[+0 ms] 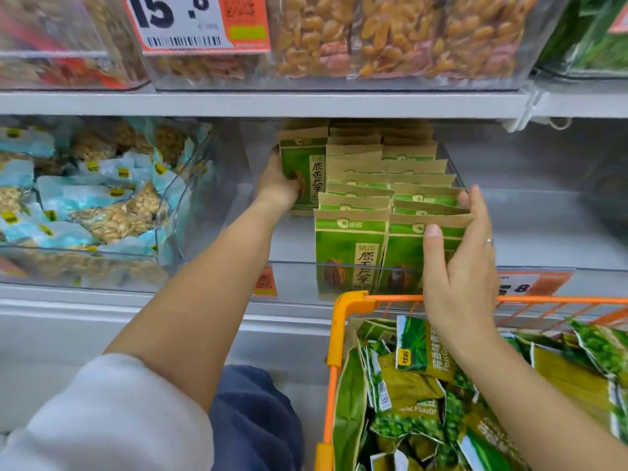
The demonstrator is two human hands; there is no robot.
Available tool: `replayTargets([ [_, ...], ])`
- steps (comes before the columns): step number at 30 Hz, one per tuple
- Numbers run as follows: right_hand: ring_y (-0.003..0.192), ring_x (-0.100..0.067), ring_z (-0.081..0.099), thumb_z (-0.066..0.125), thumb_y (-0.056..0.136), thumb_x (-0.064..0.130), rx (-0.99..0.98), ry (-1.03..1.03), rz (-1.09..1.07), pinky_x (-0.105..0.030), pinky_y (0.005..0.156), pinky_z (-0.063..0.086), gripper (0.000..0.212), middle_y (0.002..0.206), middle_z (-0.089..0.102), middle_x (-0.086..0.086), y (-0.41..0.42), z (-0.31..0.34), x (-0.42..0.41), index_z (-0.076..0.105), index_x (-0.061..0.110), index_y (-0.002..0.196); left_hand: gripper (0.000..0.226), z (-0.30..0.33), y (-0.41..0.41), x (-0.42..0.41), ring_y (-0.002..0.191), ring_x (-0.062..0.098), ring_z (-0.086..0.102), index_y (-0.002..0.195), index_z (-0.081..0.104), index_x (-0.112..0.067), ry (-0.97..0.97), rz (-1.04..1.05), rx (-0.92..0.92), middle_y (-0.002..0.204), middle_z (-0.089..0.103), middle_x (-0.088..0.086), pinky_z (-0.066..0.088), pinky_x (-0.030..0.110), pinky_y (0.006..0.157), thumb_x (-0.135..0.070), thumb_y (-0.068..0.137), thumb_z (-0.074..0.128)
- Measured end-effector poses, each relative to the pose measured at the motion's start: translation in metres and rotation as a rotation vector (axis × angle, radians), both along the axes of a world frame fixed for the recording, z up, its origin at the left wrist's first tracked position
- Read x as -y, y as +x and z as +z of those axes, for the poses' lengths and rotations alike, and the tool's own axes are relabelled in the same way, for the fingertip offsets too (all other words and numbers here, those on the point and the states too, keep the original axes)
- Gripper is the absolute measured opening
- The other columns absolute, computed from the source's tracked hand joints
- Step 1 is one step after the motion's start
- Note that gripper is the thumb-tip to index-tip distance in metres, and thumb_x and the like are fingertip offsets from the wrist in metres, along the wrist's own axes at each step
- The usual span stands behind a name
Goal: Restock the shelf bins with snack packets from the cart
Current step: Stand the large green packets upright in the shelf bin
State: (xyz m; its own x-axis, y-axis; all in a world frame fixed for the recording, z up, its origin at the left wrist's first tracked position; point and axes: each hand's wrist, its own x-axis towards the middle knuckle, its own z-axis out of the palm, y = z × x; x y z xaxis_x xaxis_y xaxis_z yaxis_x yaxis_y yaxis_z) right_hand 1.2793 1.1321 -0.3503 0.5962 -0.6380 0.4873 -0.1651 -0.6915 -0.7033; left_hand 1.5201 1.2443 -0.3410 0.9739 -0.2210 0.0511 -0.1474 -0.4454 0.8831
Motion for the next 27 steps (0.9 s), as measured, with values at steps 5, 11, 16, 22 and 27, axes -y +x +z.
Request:
replayTargets([
  [5, 0.136, -0.011, 0.031, 0.033, 0.095, 0.044, 0.017, 0.07, 0.055, -0.029, 0.104, 0.026, 0.062, 0.152, 0.031, 0.008, -0.002, 0.004, 0.0, 0.013, 0.026, 0.152, 0.082, 0.015, -0.014, -0.007, 0.114, 0.023, 0.049, 0.154, -0.003, -0.015, -0.058, -0.026, -0.159, 0.138, 0.044, 0.007, 0.046, 0.015, 0.067, 0.005, 0.093, 0.047],
  [11, 0.137, 0.001, 0.026, 0.042, 0.102, 0.028, 0.176, 0.412, 0.149, -0.028, 0.115, 0.023, 0.051, 0.146, 0.03, 0.017, -0.016, 0.019, 0.003, 0.024, 0.028, 0.149, 0.057, 0.048, -0.074, -0.039, 0.114, 0.017, 0.052, 0.142, 0.038, -0.008, -0.303, 0.211, 0.174, 0.119, 0.053, 0.003, 0.038, 0.014, 0.083, 0.002, 0.087, 0.048],
  [16, 0.11, -0.009, 0.053, 0.053, 0.096, 0.02, 0.023, 0.312, 0.07, -0.024, 0.098, 0.036, 0.039, 0.135, 0.05, 0.006, -0.07, 0.055, 0.026, 0.046, 0.021, 0.135, 0.038, 0.045, -0.198, -0.029, 0.1, 0.003, 0.056, 0.117, 0.056, -0.024, -0.258, -0.453, 0.593, 0.101, 0.06, -0.012, 0.041, 0.015, 0.092, -0.002, 0.087, 0.048],
  [22, 0.111, -0.032, 0.056, 0.053, 0.094, 0.035, -0.727, -0.116, -0.332, -0.038, 0.084, 0.043, 0.036, 0.119, 0.062, -0.015, -0.164, 0.079, 0.071, 0.057, 0.014, 0.123, 0.026, 0.008, -0.254, 0.018, 0.094, -0.006, 0.047, 0.105, 0.068, -0.026, 0.093, -0.905, 0.574, 0.098, 0.057, -0.022, 0.031, 0.009, 0.083, -0.022, 0.09, 0.047],
  [27, 0.102, -0.034, 0.061, 0.044, 0.095, 0.035, -1.058, -0.144, -0.428, -0.035, 0.075, 0.045, 0.028, 0.107, 0.066, -0.014, -0.2, 0.058, 0.067, 0.058, 0.014, 0.108, 0.026, -0.005, -0.257, 0.019, 0.087, -0.015, 0.044, 0.104, 0.067, -0.031, 0.172, -0.94, 0.587, 0.092, 0.051, -0.028, 0.038, 0.019, 0.075, -0.03, 0.091, 0.045],
])
